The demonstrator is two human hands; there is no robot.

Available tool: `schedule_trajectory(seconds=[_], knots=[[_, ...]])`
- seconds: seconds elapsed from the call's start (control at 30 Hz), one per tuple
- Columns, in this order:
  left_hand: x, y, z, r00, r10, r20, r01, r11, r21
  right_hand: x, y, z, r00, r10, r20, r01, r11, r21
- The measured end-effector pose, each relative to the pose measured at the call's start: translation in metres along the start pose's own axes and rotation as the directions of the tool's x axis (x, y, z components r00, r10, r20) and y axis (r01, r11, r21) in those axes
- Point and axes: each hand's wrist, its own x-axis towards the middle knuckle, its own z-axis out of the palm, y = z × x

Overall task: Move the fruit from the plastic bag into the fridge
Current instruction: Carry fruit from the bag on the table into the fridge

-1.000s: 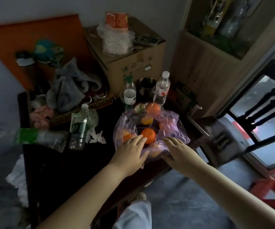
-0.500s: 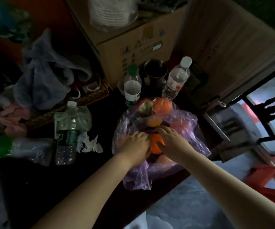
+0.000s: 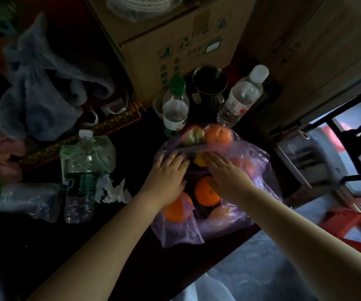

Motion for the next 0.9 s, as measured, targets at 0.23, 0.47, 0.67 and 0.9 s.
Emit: schedule_trajectory(seconds=[0.23, 0.47, 0.67, 0.9], knots=[[0.014, -0.022, 0.003, 0.999, -0.033, -0.029, 0.031, 0.997, -0.071, 0.016, -0.001, -0.005, 1.0, 0.019, -0.001, -0.019, 0.998, 0.06], [0.025, -0.028, 0.012, 1.0, 0.011, 0.019, -0.01, 0.997, -0.083, 0.025, -0.003, -0.001, 0.999, 0.031, -0.018, -0.029, 0.992, 0.125], [0.022, -0.026, 0.013, 0.997, 0.082, -0.003, -0.082, 0.989, -0.126, 0.02, 0.0, 0.006, 0.997, 0.067, -0.039, -0.061, 0.988, 0.145], [0.011, -0.012, 0.012, 0.974, 0.1, -0.202, -0.147, 0.961, -0.232, 0.008, -0.005, 0.013, 0.988, 0.089, -0.128, -0.066, 0.982, 0.177]])
